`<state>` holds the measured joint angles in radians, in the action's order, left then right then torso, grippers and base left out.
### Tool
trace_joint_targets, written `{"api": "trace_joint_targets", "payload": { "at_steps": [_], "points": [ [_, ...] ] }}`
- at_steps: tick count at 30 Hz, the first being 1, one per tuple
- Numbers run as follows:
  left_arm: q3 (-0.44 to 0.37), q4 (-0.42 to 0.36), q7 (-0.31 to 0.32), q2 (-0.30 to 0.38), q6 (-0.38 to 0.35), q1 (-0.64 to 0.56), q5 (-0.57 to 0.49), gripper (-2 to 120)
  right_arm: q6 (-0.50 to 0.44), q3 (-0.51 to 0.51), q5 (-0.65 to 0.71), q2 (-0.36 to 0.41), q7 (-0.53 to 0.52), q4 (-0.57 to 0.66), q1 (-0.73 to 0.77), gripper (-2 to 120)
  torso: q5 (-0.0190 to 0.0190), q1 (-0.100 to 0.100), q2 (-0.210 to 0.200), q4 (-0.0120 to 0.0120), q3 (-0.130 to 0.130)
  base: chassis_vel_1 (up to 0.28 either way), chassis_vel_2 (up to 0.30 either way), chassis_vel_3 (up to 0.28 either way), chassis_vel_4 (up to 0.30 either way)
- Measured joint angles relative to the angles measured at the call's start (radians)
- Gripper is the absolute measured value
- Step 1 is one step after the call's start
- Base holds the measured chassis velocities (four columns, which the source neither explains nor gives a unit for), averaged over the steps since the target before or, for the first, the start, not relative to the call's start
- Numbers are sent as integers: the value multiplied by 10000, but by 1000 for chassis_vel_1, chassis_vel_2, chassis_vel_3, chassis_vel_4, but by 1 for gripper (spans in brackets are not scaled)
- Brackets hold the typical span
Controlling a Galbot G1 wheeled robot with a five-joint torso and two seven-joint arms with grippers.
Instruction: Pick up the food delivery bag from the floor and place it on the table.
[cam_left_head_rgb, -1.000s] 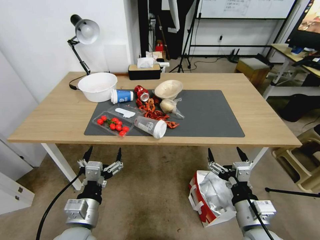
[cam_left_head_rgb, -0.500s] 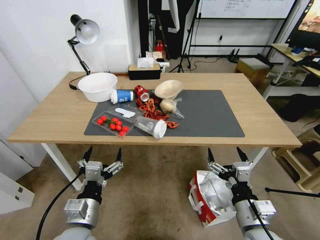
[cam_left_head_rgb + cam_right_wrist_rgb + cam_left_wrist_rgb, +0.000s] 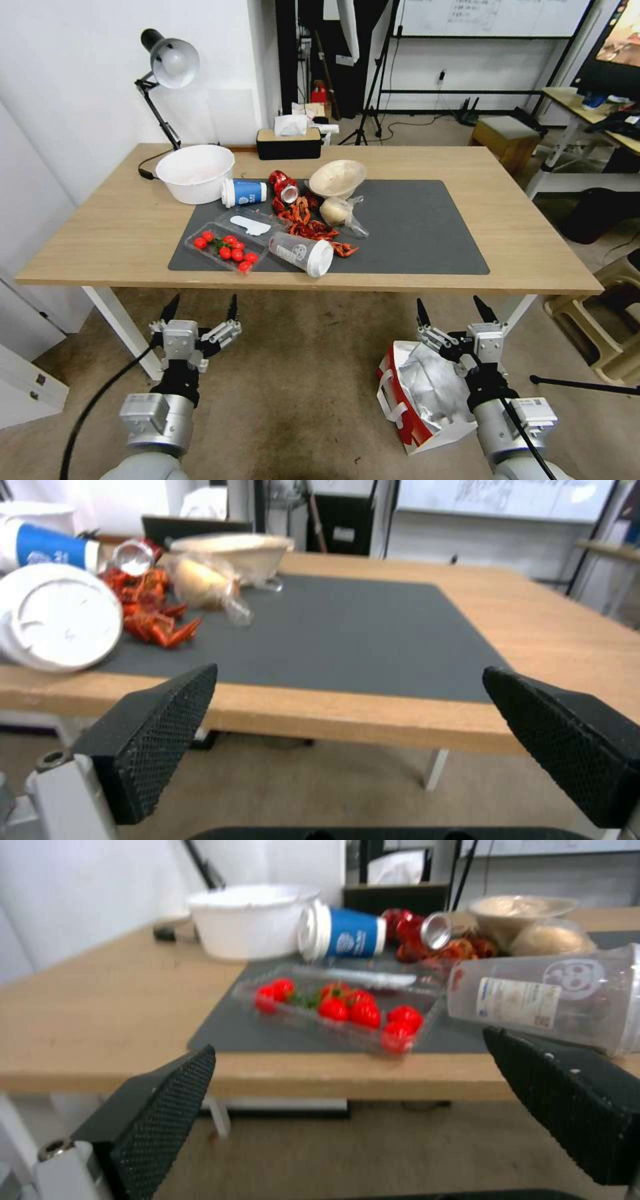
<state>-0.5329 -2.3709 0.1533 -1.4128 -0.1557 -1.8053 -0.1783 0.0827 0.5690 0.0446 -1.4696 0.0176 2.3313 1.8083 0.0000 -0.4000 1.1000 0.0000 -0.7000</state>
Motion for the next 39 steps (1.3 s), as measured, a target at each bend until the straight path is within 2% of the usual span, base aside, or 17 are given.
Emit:
{"api": "trace_joint_targets", "payload": {
  "at_steps": [1, 2, 3, 5, 6, 8, 12, 18, 24, 39],
  "points": [
    [36, -173, 358, 201, -366, -15, -415, 100, 359, 102, 198, 135, 87, 144, 41, 100, -4, 0, 0, 2, 0, 0, 0, 0, 0],
    [112, -477, 988, 555, -1020, -38, -1146, 100, 1074, 299, 582, 391, 253, 419, 125, 100, 0, 0, 0, 1, 0, 0, 0, 0, 0],
    [112, -477, 988, 555, -1020, -38, -1146, 100, 1074, 299, 582, 391, 253, 419, 125, 100, 0, 0, 0, 1, 0, 0, 0, 0, 0],
    [199, -847, 1762, 996, -1815, -65, -2043, 100, 1987, 533, 1069, 715, 467, 774, 223, 100, 0, 0, 0, -1, 0, 0, 0, 0, 0],
    [199, -847, 1762, 996, -1815, -65, -2043, 100, 1987, 533, 1069, 715, 467, 774, 223, 100, 0, 0, 0, -1, 0, 0, 0, 0, 0],
    [286, -1047, 2246, 1141, -2147, -130, -2474, 100, 2765, 753, 1484, 980, 656, 1090, 325, 100, -1, 1, 0, 3, 1, 0, 0, 0, 0],
    [302, -1081, 2359, 1154, -2184, -124, -2589, 100, 3025, 824, 1629, 1023, 715, 1225, 393, 100, 1, 0, 0, 0, 0, 0, 0, 0, 0],
    [298, -1081, 2393, 1149, -2163, -120, -2628, 100, 3023, 834, 1624, 1026, 717, 1233, 387, 100, 0, 0, 0, 1, 0, 0, 0, 0, 0],
    [279, -954, 2455, 1169, -1750, -92, -2699, 100, 2955, 835, 1548, 1009, 696, 1196, 360, 100, 0, 0, 0, 0, 0, 0, 0, 0, 0],
    [244, -839, 2655, 1169, -1723, 50, -2931, 100, 2859, 824, 1480, 983, 679, 1099, 329, 100, -1, 47, -100, 1, 54, 0, 0, 0, 0]
  ]
}}
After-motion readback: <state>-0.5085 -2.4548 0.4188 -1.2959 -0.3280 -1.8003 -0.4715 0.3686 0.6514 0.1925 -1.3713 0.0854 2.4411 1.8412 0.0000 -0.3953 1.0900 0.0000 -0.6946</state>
